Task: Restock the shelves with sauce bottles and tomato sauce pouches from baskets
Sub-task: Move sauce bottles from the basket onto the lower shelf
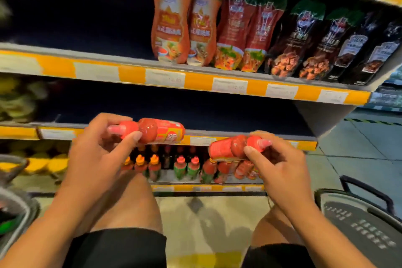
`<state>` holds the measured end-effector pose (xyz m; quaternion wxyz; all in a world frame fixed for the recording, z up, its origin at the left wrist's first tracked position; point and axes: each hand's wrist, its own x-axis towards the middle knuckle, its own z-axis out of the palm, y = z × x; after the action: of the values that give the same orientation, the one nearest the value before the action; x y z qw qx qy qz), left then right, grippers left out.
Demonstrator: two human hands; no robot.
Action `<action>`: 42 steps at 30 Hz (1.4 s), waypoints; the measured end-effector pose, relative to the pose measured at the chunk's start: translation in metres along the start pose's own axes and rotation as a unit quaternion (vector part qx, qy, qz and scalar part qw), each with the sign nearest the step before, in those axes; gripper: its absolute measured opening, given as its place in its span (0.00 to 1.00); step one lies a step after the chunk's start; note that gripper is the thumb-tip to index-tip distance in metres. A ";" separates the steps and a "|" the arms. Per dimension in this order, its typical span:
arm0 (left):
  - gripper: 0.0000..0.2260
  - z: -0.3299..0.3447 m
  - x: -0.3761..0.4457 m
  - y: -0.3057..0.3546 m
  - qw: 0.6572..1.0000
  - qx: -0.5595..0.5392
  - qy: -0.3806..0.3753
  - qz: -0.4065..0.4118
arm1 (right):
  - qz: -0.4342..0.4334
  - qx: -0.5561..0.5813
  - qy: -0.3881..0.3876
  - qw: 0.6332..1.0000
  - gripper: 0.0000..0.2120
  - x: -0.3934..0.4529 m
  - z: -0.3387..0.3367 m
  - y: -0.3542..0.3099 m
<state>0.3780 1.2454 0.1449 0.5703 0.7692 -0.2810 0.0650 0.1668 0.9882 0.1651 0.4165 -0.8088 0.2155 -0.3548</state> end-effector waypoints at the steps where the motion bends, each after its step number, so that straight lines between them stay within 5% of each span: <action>1: 0.17 -0.013 0.000 -0.013 1.000 -0.004 0.025 -0.017 | 0.001 0.006 -0.021 1.000 0.11 0.003 0.015 0.000; 8: 0.11 -0.062 -0.020 -0.081 0.982 0.051 0.128 -0.132 | -0.009 -0.026 -0.160 0.987 0.13 0.015 0.116 0.001; 16: 0.11 -0.055 -0.043 -0.138 0.964 0.182 0.103 -0.166 | -0.034 -0.074 -0.284 0.955 0.16 0.023 0.211 0.020; 27: 0.12 -0.019 -0.059 -0.235 0.951 0.203 0.087 -0.214 | -0.007 -0.063 -0.447 0.892 0.17 0.051 0.300 0.059; 42: 0.07 0.005 -0.037 -0.329 0.919 0.122 0.145 -0.345 | -0.214 -0.164 -0.496 0.825 0.16 0.042 0.405 0.093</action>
<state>0.5129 1.3173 -0.1485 0.4936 0.8641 0.0980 0.0087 0.4948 1.1200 -0.0578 0.2415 -0.9582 -0.1437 0.0543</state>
